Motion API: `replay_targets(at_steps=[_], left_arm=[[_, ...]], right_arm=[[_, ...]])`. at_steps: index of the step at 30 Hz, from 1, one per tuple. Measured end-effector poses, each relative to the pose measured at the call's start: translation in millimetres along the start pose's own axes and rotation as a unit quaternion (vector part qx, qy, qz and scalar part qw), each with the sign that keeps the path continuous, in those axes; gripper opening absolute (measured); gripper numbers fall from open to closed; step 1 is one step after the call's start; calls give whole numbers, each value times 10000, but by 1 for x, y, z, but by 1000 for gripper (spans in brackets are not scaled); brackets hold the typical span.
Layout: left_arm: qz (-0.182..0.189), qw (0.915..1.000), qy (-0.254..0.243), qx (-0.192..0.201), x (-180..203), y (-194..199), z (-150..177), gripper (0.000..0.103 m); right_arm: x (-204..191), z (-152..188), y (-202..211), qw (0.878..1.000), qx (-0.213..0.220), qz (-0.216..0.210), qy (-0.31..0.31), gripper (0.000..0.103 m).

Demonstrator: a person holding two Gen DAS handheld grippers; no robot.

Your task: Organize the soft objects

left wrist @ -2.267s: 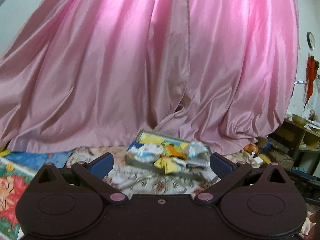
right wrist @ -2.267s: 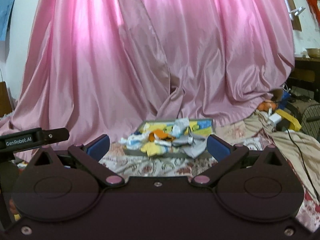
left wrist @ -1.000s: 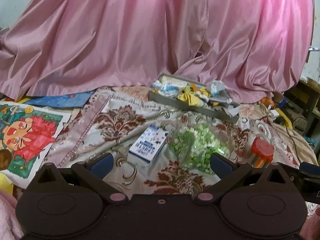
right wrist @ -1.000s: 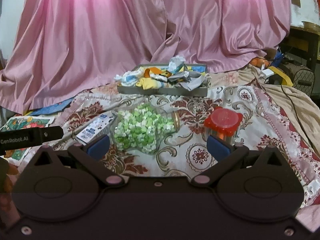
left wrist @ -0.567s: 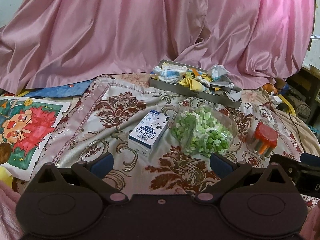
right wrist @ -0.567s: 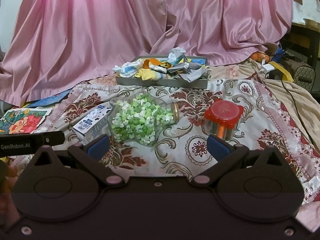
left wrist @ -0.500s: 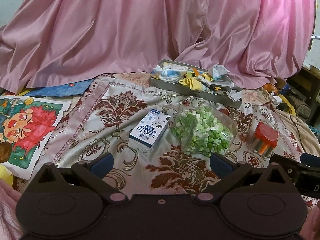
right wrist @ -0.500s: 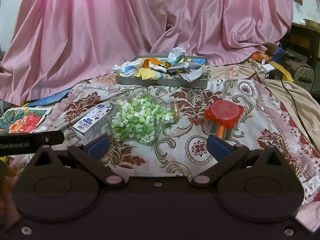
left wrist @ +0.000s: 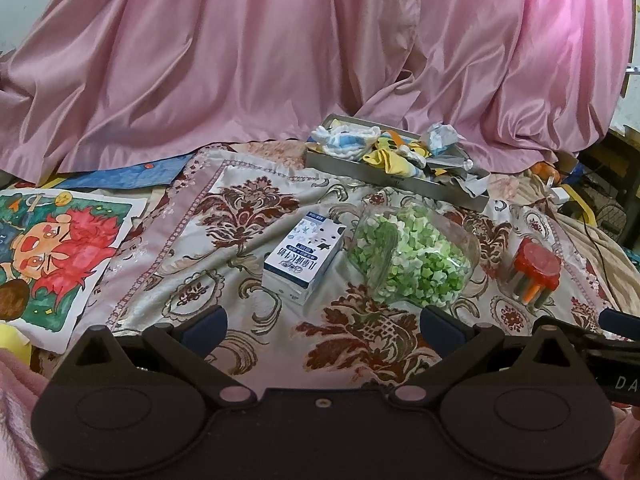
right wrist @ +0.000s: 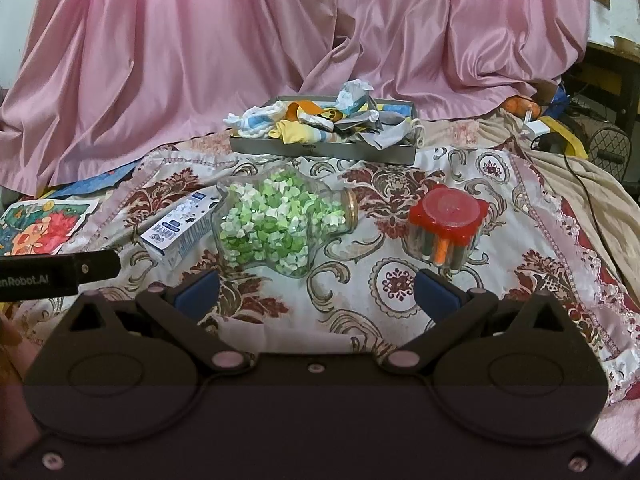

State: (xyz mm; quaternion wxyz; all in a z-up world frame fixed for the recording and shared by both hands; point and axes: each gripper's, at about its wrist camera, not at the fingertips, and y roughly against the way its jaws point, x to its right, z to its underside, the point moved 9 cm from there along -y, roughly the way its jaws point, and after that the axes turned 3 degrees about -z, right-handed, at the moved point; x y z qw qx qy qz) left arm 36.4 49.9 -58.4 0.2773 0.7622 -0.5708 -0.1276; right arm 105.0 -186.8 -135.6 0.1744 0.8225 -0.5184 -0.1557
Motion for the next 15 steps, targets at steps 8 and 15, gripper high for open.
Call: replay_targets(at_steps=[8, 15], left_arm=[[-88, 9999, 14, -103, -2, -2, 3, 102], [-150, 9998, -77, -141, -1, -3, 5, 102]], right_arm=[[8, 2, -6, 10000, -90, -9, 39, 103], [14, 3, -9, 9999, -116, -6, 42, 103]])
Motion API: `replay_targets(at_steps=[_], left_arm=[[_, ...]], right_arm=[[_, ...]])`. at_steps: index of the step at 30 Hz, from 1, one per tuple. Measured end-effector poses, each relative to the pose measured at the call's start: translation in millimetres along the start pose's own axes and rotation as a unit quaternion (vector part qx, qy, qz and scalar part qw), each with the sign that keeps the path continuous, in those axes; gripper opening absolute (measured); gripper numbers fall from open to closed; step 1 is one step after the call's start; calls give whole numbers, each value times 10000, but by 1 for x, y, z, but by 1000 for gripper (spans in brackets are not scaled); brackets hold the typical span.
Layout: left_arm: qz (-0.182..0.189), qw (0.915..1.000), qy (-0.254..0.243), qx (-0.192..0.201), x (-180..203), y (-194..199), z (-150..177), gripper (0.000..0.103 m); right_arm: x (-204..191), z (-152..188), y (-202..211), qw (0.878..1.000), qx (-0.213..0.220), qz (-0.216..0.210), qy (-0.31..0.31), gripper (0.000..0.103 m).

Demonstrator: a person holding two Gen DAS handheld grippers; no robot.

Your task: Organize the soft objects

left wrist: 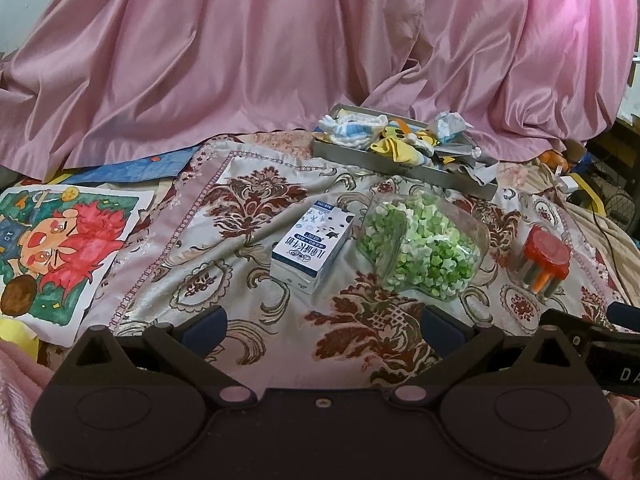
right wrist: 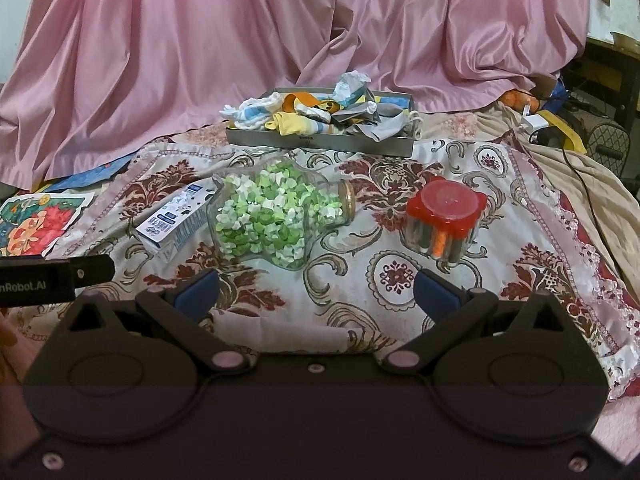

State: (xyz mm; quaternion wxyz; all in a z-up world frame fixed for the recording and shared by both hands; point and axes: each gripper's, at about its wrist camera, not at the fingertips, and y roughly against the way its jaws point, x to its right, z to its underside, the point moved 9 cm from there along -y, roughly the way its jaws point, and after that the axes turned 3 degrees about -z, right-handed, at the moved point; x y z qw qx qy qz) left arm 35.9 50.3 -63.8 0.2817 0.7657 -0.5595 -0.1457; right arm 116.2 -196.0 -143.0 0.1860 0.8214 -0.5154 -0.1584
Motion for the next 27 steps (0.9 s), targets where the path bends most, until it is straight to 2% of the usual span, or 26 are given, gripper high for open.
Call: replay_targets(at_steps=[27], left_arm=[[-53, 9999, -90, 7, 0, 0, 1, 102]], right_arm=[[3, 1, 0, 10000, -10, -4, -14, 103]])
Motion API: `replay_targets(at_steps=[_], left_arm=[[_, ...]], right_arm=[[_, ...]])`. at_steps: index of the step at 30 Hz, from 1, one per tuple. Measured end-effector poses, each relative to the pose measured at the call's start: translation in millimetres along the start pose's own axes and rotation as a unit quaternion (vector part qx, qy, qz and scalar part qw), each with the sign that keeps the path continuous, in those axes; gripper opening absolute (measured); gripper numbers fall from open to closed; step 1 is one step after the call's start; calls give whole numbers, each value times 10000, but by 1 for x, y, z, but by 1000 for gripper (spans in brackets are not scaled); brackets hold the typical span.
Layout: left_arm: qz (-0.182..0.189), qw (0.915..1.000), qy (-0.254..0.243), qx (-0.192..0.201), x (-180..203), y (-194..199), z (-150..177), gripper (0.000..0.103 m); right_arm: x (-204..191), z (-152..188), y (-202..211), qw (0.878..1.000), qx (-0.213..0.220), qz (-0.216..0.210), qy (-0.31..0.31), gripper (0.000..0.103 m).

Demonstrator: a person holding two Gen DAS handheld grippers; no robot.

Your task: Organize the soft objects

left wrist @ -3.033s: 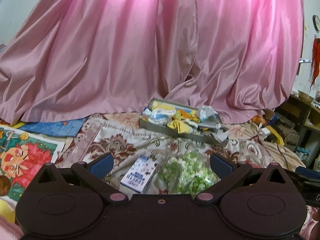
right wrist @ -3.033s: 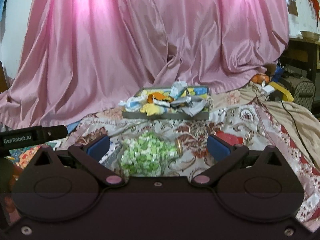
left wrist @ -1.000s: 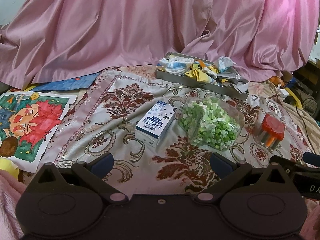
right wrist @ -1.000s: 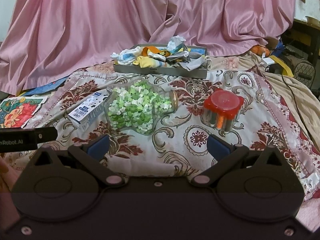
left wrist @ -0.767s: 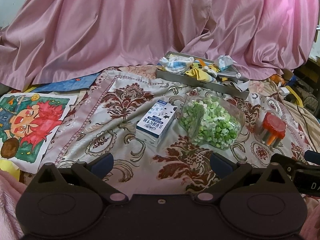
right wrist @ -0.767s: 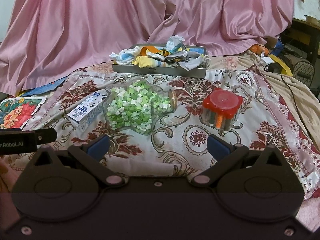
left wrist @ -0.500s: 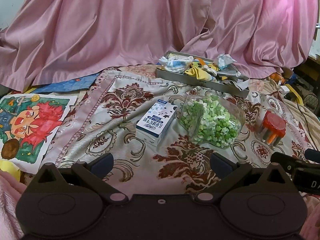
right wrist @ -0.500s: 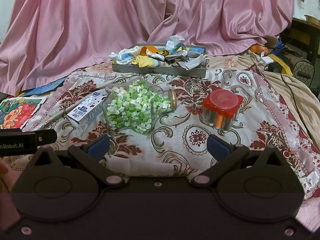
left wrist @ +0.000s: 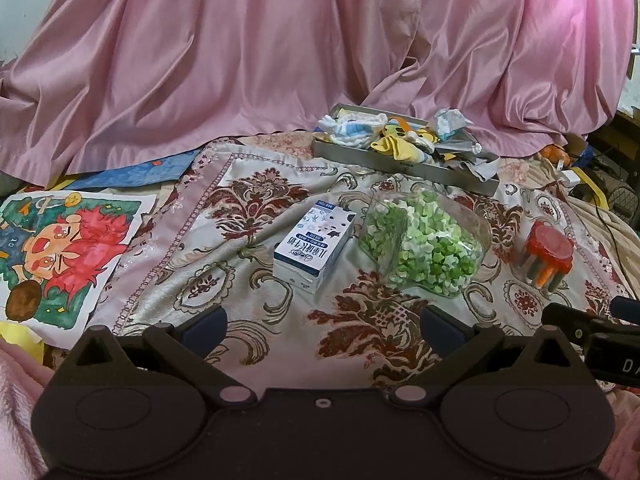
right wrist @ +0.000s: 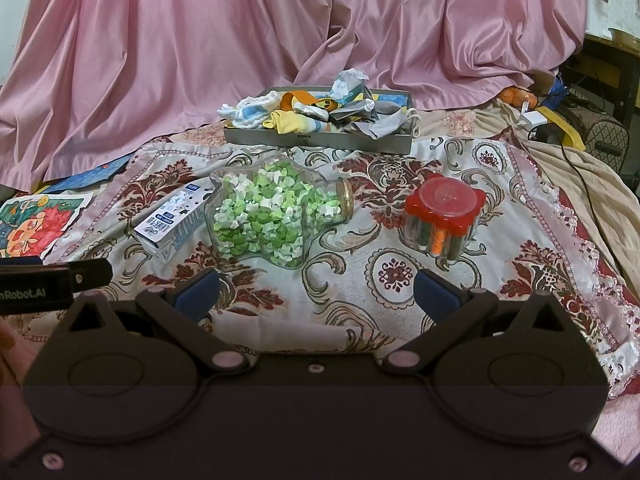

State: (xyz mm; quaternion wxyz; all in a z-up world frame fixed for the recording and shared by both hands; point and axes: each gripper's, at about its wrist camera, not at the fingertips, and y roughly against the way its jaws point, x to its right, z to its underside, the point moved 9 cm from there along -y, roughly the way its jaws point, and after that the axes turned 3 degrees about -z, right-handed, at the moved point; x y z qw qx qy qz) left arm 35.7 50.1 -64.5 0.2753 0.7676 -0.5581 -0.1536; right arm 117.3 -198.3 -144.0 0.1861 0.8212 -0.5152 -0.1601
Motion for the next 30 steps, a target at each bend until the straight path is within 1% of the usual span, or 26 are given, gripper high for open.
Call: replay_targets(at_steps=[30], left_arm=[[-15, 10000, -45, -36, 0, -1, 3, 102]], right_arm=[[-4, 6, -1, 10000, -42, 14, -15, 103]])
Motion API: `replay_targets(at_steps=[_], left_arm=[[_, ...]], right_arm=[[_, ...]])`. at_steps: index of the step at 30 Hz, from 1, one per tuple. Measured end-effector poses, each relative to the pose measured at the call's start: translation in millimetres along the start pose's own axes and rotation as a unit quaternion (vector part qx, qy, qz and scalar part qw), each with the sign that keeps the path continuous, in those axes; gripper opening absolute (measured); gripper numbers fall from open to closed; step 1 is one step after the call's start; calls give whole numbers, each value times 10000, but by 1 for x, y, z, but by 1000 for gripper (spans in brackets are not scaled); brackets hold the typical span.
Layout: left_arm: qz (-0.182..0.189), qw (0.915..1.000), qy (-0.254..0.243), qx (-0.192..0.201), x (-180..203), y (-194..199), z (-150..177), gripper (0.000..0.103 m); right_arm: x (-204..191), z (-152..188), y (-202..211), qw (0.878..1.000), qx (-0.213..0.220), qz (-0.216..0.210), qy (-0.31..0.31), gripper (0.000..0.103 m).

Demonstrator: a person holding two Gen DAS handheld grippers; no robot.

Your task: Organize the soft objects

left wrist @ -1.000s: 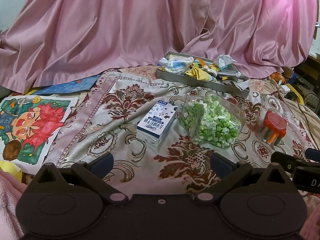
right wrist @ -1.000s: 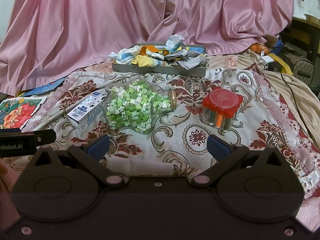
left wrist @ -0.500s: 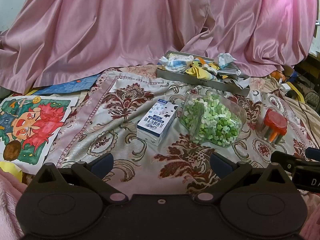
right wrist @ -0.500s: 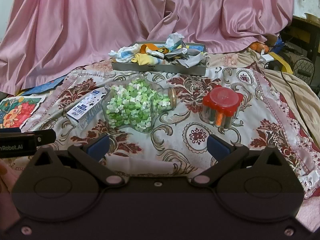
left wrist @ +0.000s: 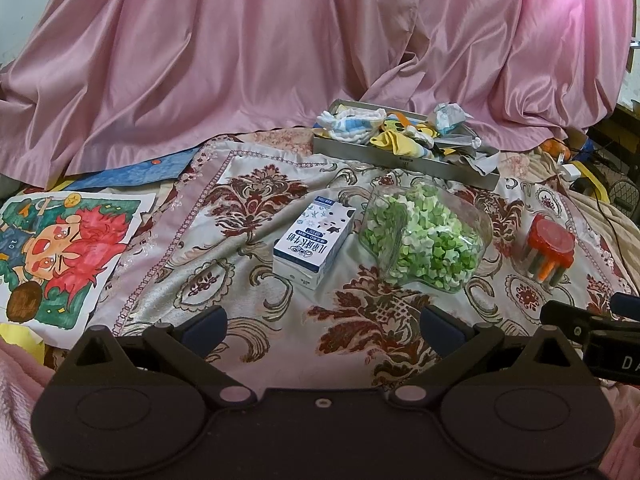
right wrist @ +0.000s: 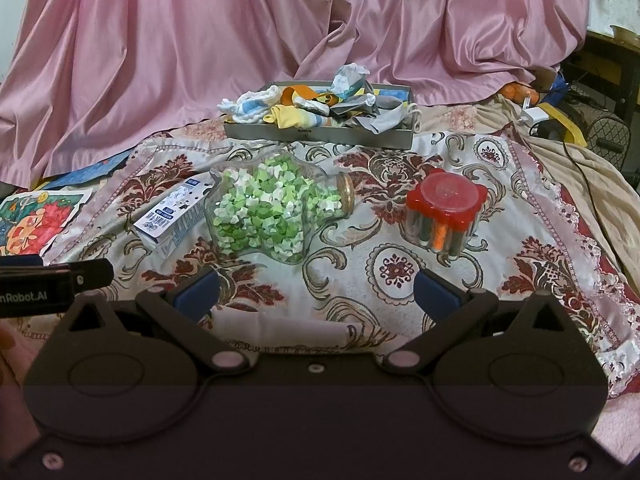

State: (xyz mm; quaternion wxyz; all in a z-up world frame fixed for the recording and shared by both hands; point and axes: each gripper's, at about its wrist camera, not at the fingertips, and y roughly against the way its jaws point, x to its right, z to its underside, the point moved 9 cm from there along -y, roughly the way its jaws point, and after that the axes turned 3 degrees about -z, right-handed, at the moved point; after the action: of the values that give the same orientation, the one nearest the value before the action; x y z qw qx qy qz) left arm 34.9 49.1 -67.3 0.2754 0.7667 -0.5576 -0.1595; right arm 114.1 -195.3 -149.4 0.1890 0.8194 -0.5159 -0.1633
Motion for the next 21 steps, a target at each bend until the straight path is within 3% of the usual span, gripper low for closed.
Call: replay_targets(at_steps=[21], left_arm=[[-38, 10000, -35, 55, -2, 2, -3, 102]], right_arm=[[1, -1, 0, 10000, -2, -4, 1, 103]])
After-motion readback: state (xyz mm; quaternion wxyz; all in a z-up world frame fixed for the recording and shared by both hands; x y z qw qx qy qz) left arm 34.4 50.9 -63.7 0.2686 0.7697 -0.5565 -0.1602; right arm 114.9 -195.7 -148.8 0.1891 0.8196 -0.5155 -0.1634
